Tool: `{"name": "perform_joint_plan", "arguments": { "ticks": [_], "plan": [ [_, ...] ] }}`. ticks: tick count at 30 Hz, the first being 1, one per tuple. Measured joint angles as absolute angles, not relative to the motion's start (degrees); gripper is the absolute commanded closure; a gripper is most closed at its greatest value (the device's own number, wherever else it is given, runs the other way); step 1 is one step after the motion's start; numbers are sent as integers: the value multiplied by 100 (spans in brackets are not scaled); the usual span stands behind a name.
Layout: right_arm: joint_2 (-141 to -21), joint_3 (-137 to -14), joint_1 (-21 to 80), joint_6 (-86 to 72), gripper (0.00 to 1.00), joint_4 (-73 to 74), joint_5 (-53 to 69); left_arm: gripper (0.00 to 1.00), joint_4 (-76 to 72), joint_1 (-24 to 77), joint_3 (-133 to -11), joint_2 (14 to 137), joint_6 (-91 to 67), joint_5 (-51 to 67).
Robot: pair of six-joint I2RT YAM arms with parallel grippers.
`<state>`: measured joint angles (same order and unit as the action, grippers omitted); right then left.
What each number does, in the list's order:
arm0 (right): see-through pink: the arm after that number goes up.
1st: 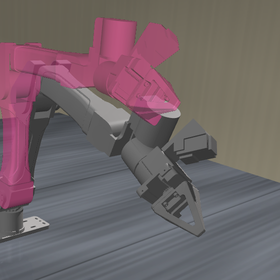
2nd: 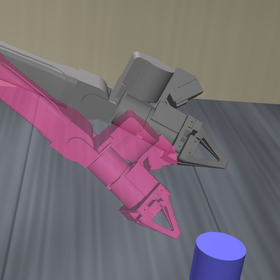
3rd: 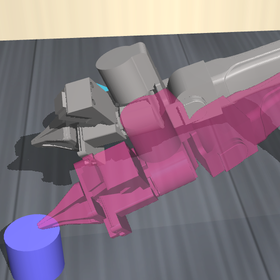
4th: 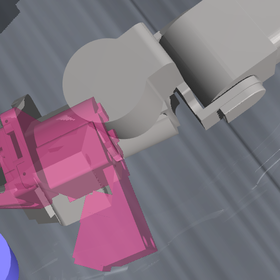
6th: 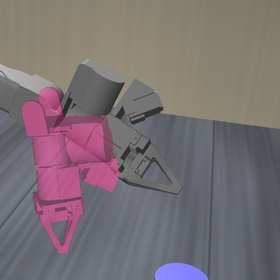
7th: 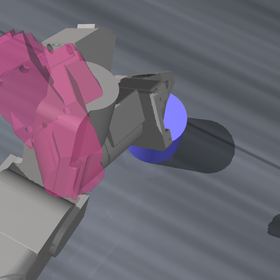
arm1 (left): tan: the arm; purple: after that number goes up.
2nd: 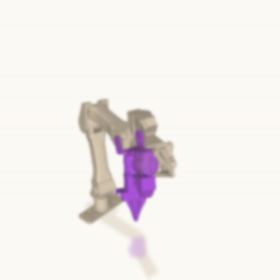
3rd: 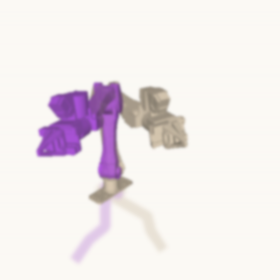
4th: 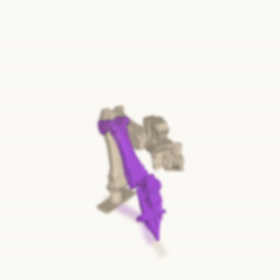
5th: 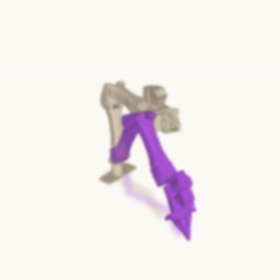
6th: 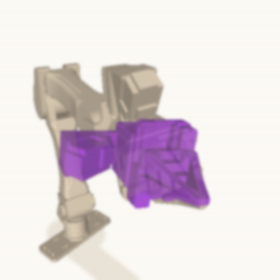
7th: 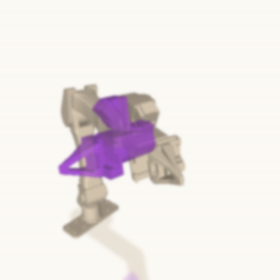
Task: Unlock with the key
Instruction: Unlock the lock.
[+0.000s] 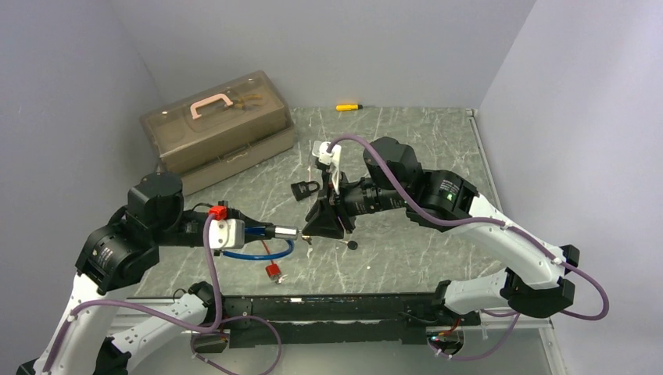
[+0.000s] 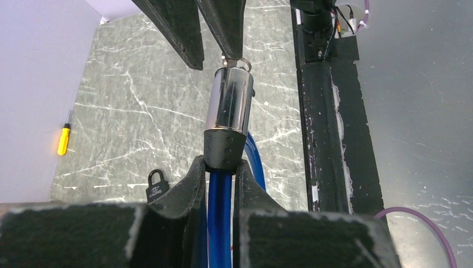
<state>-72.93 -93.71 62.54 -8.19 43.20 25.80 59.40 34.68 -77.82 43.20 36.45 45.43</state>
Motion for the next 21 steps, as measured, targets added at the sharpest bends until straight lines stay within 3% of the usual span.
{"name": "perform_joint_plan", "arguments": {
  "ticks": [6, 11, 21],
  "plan": [
    [-7306, -9356, 6230, -860, 75, 4305, 2663, 100, 5940, 3457, -7846, 4324, 3647, 4541],
    [-7371, -9336, 6195, -937, 100, 4252, 2871, 100, 5942, 3446, -7850, 4335, 3701, 4512],
    [-7323, -8488, 5507, -1940, 100, 3173, 3955, 100, 6095, 3483, -7957, 4423, 4228, 4160]
  ]
}}
